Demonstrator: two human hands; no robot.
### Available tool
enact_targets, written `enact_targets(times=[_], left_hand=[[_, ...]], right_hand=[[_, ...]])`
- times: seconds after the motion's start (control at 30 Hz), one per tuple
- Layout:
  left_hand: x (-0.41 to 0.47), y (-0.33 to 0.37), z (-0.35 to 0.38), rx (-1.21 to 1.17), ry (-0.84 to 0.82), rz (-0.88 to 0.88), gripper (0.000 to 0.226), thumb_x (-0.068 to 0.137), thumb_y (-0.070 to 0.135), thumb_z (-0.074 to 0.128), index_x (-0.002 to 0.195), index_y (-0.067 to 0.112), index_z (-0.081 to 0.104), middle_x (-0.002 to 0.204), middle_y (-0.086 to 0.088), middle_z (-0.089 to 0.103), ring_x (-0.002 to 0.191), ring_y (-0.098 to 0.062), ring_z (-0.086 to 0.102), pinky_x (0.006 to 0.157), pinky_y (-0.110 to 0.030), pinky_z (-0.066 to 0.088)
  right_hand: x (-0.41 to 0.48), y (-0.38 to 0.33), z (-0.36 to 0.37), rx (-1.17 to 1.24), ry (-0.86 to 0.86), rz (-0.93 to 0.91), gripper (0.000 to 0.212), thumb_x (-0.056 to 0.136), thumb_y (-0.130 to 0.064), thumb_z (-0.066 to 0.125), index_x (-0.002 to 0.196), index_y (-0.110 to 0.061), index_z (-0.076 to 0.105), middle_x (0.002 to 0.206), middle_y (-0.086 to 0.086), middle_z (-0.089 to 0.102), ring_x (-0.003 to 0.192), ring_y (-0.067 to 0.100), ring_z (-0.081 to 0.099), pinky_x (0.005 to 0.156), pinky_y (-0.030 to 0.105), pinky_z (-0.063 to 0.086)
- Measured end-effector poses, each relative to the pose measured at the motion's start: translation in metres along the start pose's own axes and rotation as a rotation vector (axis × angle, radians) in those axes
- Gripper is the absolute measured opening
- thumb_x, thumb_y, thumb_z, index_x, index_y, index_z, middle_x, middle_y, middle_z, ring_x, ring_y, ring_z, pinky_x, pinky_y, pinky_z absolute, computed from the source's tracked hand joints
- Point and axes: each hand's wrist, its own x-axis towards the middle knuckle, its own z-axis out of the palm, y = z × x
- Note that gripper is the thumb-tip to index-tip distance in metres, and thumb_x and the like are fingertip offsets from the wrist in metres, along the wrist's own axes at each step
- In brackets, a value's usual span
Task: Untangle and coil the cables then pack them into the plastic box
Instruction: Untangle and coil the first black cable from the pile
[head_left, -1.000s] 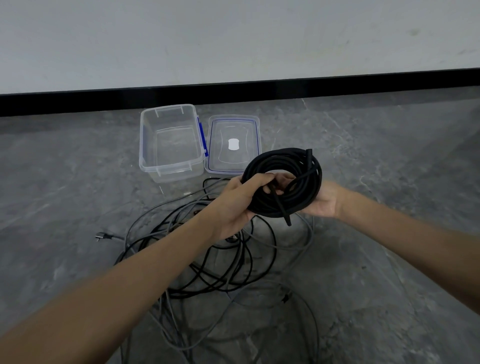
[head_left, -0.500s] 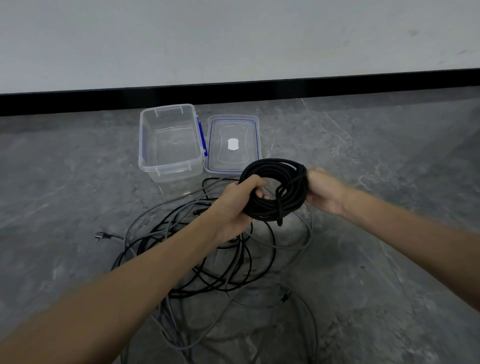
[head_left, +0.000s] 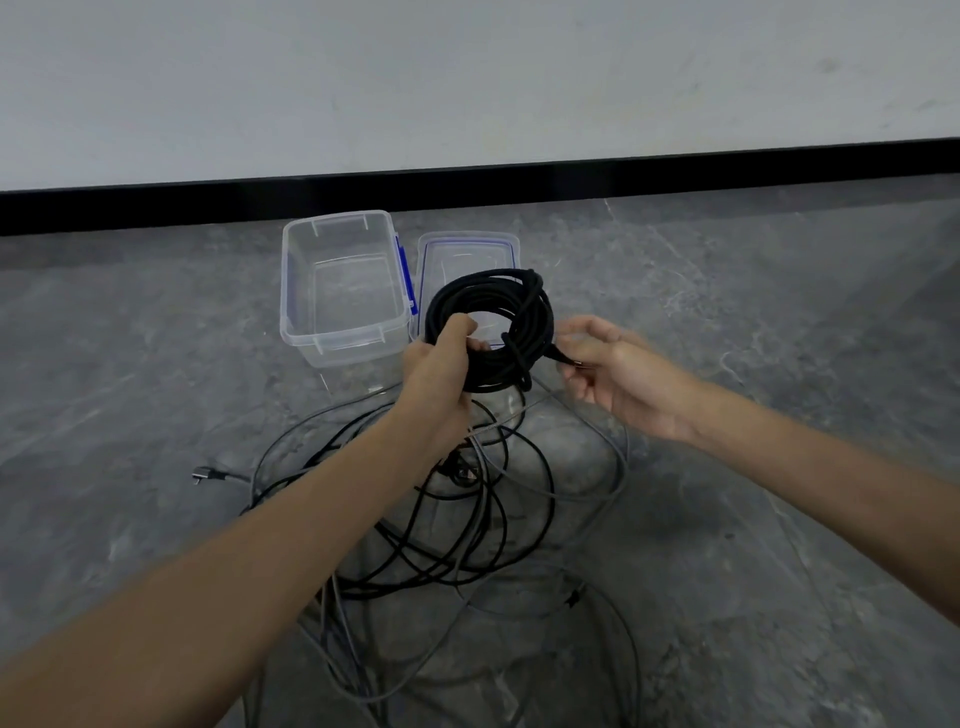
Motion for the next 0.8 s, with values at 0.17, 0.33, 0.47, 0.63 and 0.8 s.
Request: enact_targets(times=[0.17, 0.33, 0.47, 0.63, 0.8], left_hand=[[0.002, 0.007, -0.010, -0.156, -0.054, -0.069, 0.021, 0.091, 0.005, 0.055, 0.073, 0.011, 0.049, 0.049, 0.004, 0.049, 0.048, -0.007, 0.055, 0.074, -0.022, 0.051], [0.002, 0.013, -0.013, -0.256, -0.100, -0.140, 0.026, 0.092, 0.005, 0.053, 0.068, 0.014, 0.047, 0.048, 0.005, 0.046, 0.044, -0.005, 0.051, 0.070, -0.018, 0.053], [-0.001, 0.012, -0.016, -0.272, -0.182, -0.198, 0.024, 0.092, 0.006, 0.052, 0.070, 0.015, 0.047, 0.048, 0.007, 0.044, 0.048, -0.005, 0.050, 0.093, -0.024, 0.049], [-0.005, 0.010, -0.015, -0.244, -0.280, -0.234, 0.025, 0.092, 0.007, 0.051, 0.069, 0.015, 0.047, 0.048, 0.009, 0.044, 0.048, -0.003, 0.049, 0.065, -0.020, 0.055], [-0.013, 0.010, -0.014, -0.124, -0.380, -0.192, 0.024, 0.094, 0.009, 0.048, 0.072, 0.017, 0.045, 0.046, 0.008, 0.045, 0.048, -0.003, 0.050, 0.074, -0.021, 0.051]], right_hand=[[-0.005, -0.014, -0.005, 0.075, -0.131, -0.059, 0.030, 0.094, -0.010, 0.046, 0.118, 0.002, 0.060, 0.078, 0.004, 0.064, 0.069, 0.012, 0.058, 0.065, 0.020, 0.051], [-0.010, -0.020, -0.006, 0.092, -0.247, -0.101, 0.034, 0.085, -0.006, 0.052, 0.118, 0.000, 0.061, 0.085, 0.007, 0.066, 0.077, 0.013, 0.064, 0.074, 0.020, 0.055], [-0.009, -0.017, -0.004, 0.065, -0.194, -0.146, 0.035, 0.080, -0.016, 0.062, 0.112, -0.002, 0.061, 0.085, 0.004, 0.063, 0.078, 0.012, 0.061, 0.073, 0.022, 0.054], [-0.006, -0.010, 0.002, 0.147, -0.258, -0.085, 0.033, 0.091, -0.034, 0.054, 0.116, -0.013, 0.051, 0.110, 0.004, 0.059, 0.094, 0.017, 0.059, 0.074, 0.026, 0.050], [-0.003, -0.006, 0.006, 0.438, -0.193, 0.039, 0.027, 0.093, -0.035, 0.052, 0.108, -0.013, 0.059, 0.100, 0.003, 0.060, 0.093, 0.019, 0.058, 0.086, 0.030, 0.041]])
